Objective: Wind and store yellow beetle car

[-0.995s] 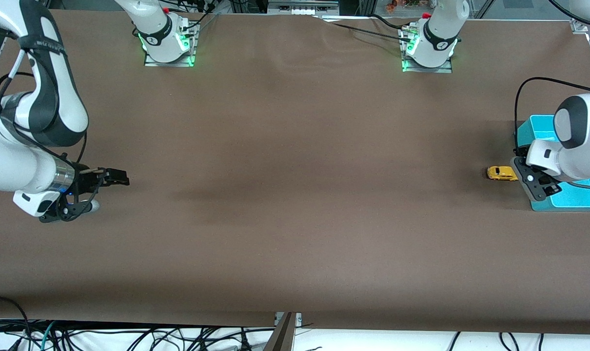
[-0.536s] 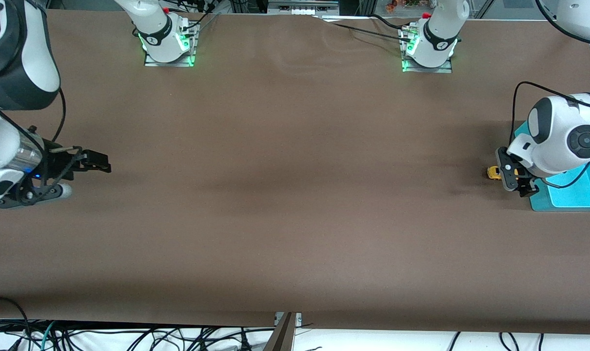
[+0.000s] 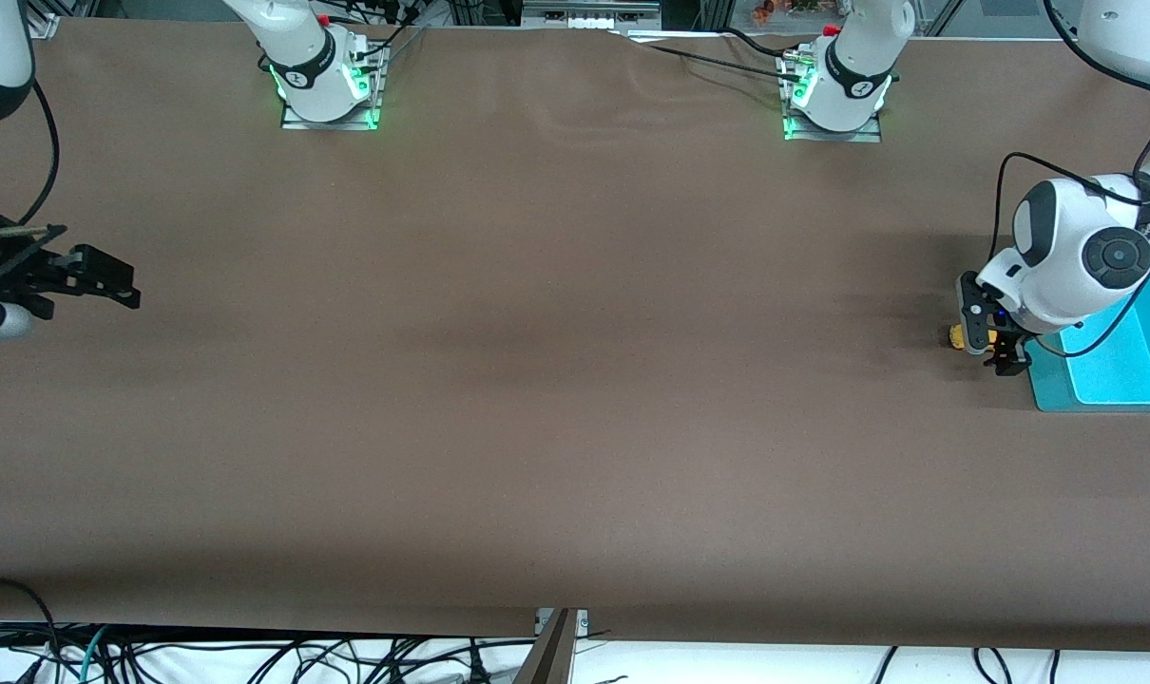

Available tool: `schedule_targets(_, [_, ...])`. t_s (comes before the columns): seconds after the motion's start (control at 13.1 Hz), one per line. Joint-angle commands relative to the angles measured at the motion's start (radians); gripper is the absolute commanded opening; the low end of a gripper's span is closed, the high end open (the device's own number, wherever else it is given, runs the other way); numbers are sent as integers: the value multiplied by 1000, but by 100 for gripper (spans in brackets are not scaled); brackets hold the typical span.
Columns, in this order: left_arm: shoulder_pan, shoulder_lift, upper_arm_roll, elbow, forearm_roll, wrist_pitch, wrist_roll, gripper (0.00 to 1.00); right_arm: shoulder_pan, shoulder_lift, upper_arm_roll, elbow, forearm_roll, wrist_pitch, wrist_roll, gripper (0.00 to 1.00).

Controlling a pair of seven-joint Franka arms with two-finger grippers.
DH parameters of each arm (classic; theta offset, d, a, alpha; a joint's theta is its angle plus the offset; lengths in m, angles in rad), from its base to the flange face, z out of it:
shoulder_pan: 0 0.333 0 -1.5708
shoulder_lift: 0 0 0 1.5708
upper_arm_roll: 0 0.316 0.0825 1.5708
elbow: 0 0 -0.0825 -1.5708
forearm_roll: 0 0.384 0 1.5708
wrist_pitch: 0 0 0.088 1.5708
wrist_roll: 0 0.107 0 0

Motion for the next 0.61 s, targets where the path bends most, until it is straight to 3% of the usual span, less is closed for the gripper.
schedule_targets(0.0, [33, -40, -11, -44, 27, 16, 24, 100, 18, -62, -30, -48, -23, -2, -2, 100])
schedule_targets(0.31, [55, -50, -12, -56, 25, 11, 52, 100, 28, -169, -38, -192, -26, -41, 7, 100])
schedule_targets(0.54, [94, 0, -14, -54, 24, 57, 59, 100, 37, -174, -44, -190, -25, -74, 100, 100])
